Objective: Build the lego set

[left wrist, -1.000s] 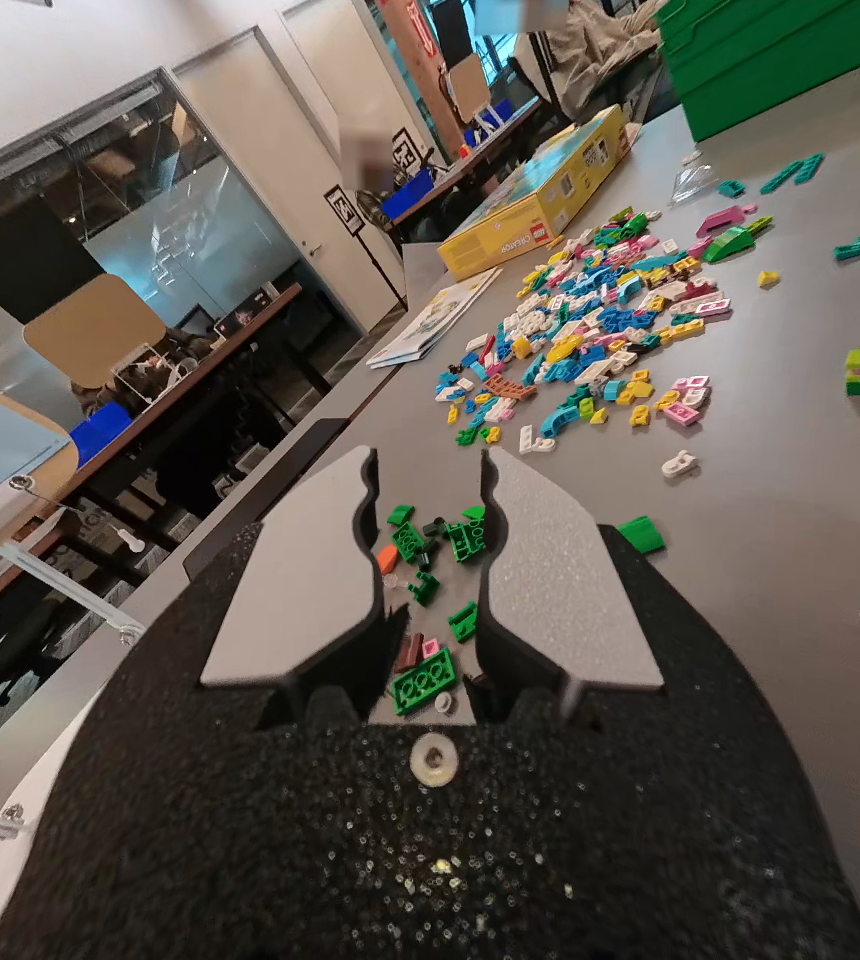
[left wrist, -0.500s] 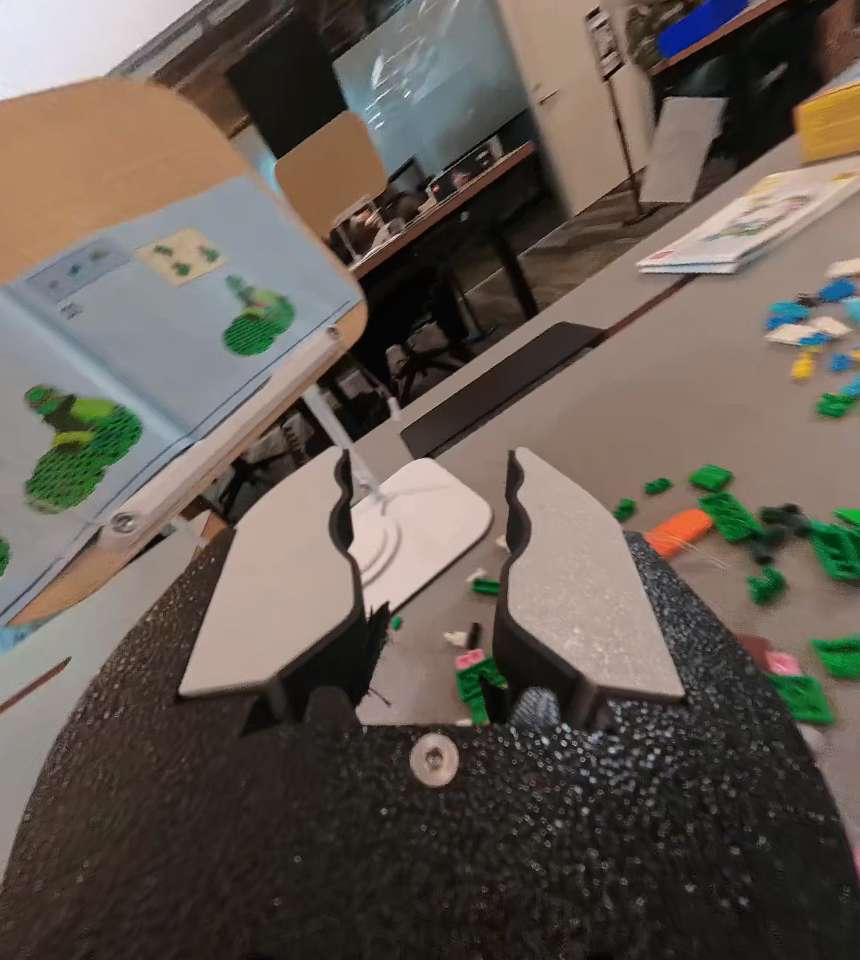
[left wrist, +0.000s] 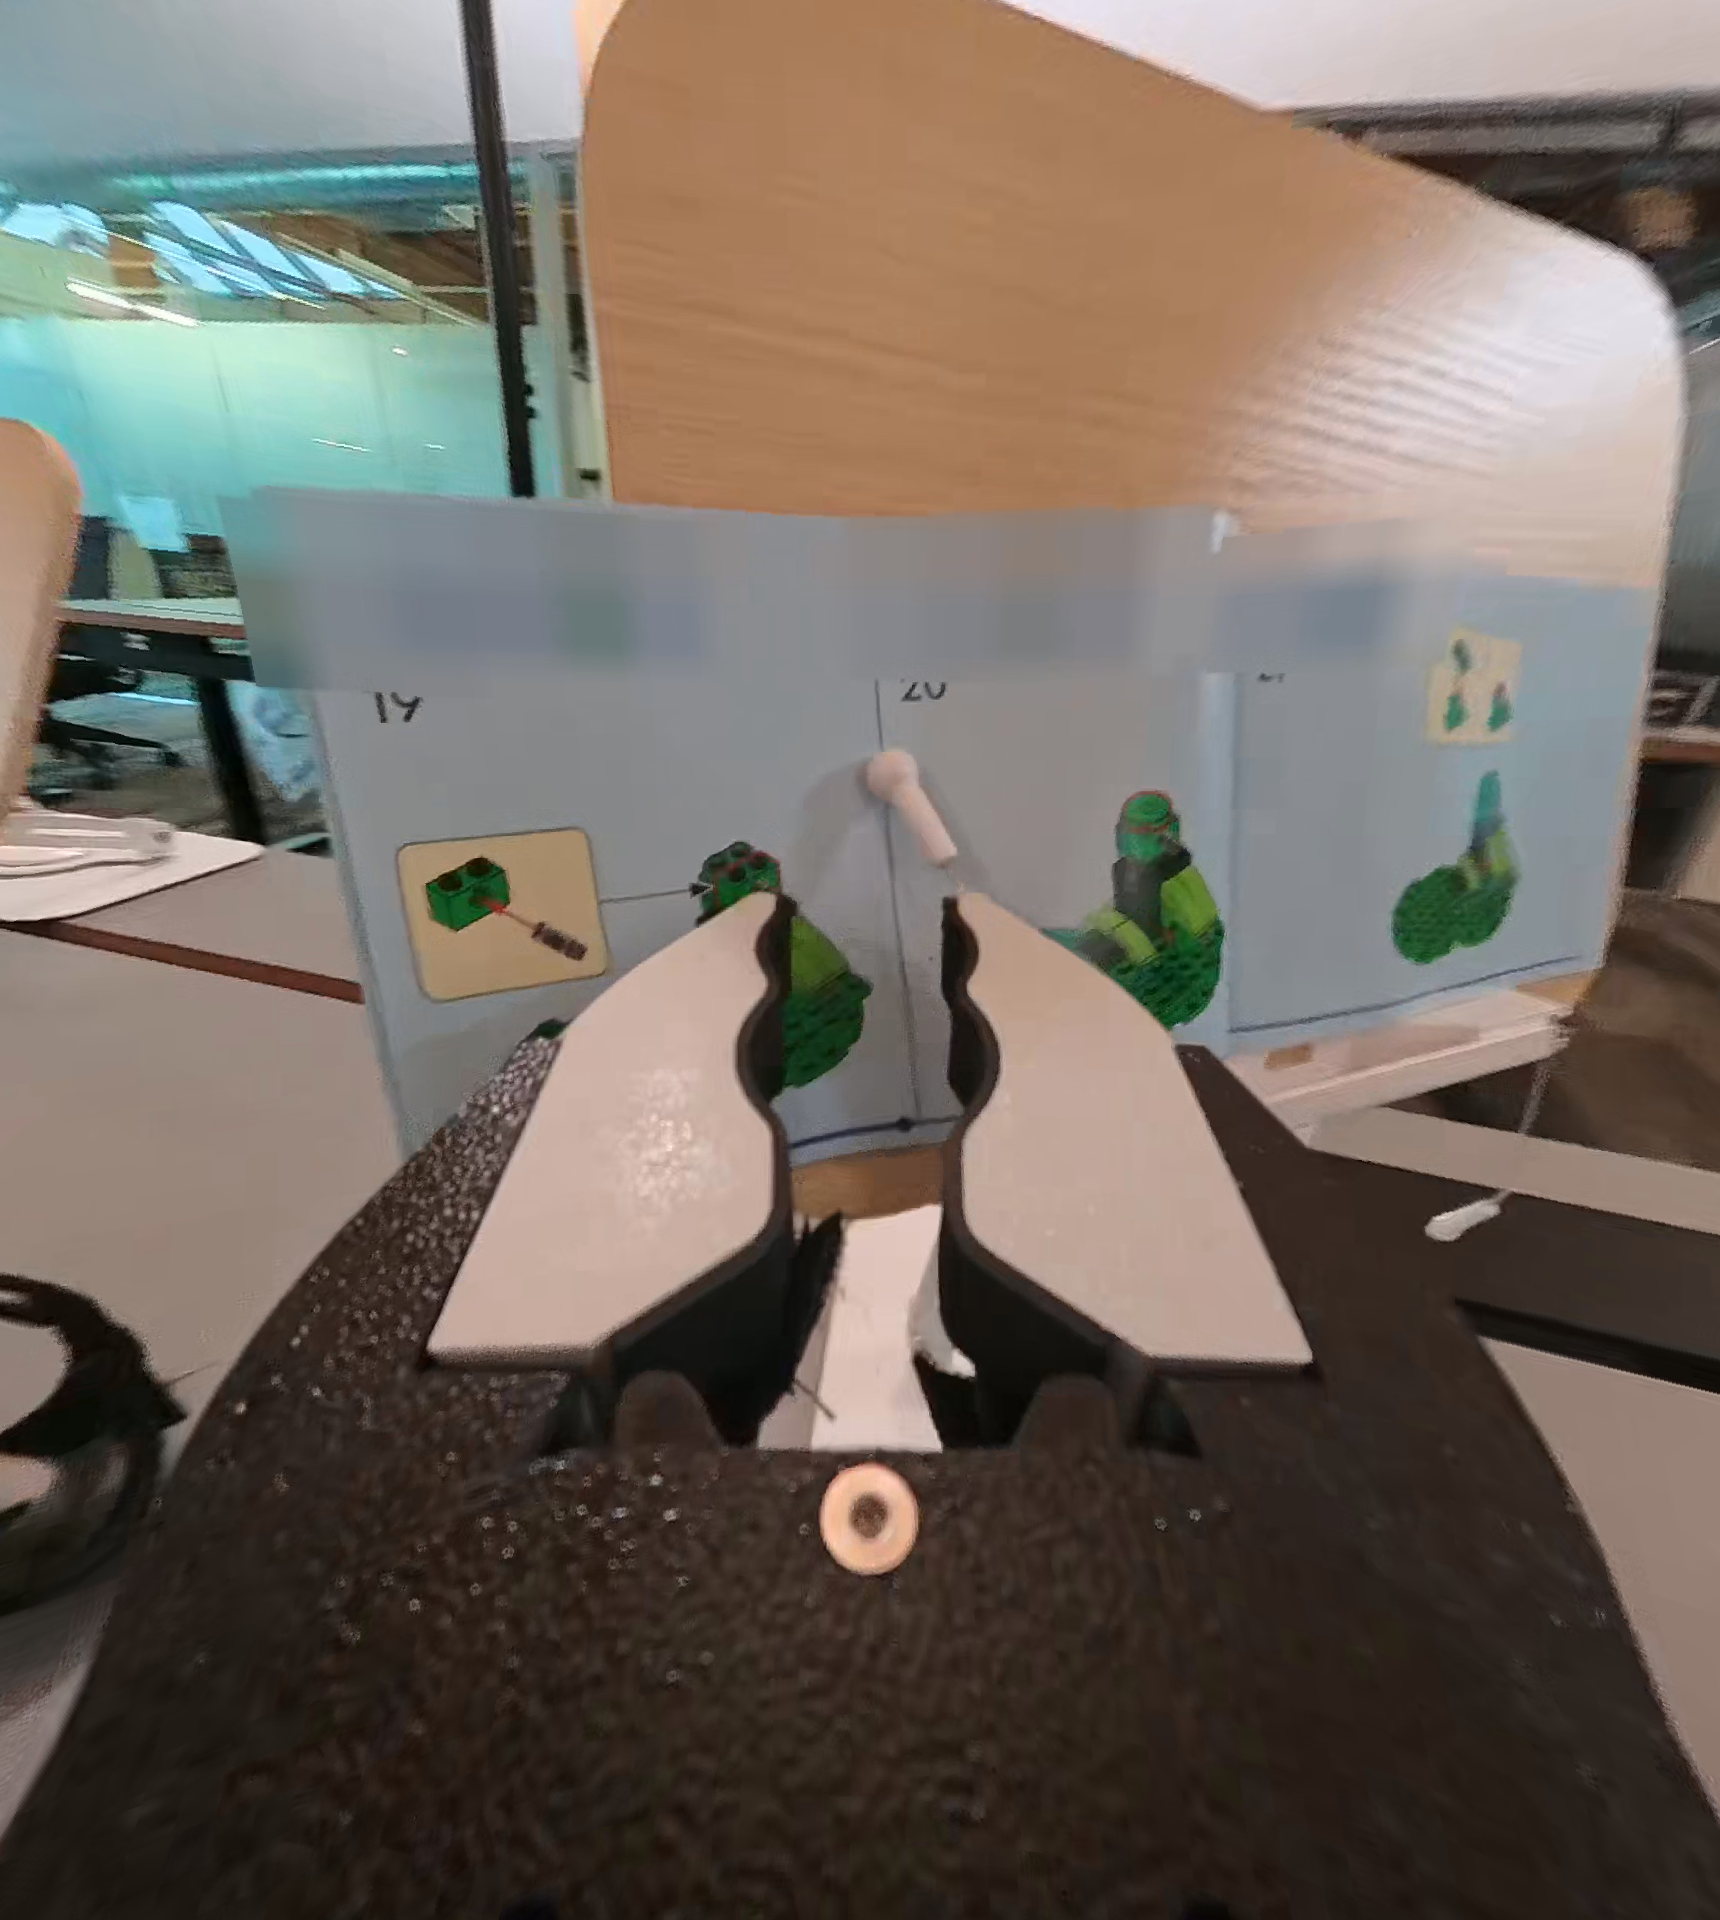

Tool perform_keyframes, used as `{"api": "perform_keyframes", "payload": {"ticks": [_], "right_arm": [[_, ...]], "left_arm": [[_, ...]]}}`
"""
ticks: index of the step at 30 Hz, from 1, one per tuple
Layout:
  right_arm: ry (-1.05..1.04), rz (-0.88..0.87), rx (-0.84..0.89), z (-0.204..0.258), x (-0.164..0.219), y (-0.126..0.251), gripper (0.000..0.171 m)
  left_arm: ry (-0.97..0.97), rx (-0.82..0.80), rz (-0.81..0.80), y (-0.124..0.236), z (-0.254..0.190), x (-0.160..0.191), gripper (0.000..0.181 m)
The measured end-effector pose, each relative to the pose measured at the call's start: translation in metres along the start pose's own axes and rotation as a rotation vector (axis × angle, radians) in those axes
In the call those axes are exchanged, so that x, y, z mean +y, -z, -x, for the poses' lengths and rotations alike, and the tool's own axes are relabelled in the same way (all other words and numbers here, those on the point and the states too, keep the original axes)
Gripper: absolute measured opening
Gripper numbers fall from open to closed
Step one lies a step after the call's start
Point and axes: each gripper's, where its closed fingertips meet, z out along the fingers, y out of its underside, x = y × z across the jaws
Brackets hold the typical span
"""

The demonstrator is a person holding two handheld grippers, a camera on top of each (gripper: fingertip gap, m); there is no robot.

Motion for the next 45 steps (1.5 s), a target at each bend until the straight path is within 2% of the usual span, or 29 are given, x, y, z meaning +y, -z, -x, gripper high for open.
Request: {"api": "perform_keyframes", "payload": {"ticks": [3, 8, 14, 19, 37, 45], "right_arm": [[0.015, -0.001, -0.011, 0.003, -0.001, 0.0, 0.044], [0.024, 0.003, -0.02, 0.006, 0.0, 0.0, 0.044], [0.043, 0.023, -0.037, 0.01, 0.002, -0.002, 0.042], [0.068, 0.031, -0.049, 0.014, 0.003, -0.003, 0.039], [0.063, 0.037, -0.051, 0.013, 0.004, -0.004, 0.036], [0.062, 0.035, -0.053, 0.014, 0.004, -0.004, 0.035]], "left_arm": [[-0.009, 0.054, 0.025, -0.006, -0.011, -0.002, 0.029], [-0.04, 0.047, 0.089, -0.016, -0.017, -0.002, 0.031], [-0.048, -0.011, 0.129, -0.02, -0.014, 0.001, 0.008], [-0.022, -0.026, 0.116, -0.018, -0.01, 0.002, 0.007], [0.385, -0.069, -0.04, -0.002, 0.01, 0.013, 0.006], [0.434, -0.09, -0.036, 0.002, 0.014, 0.018, 0.007]]}}
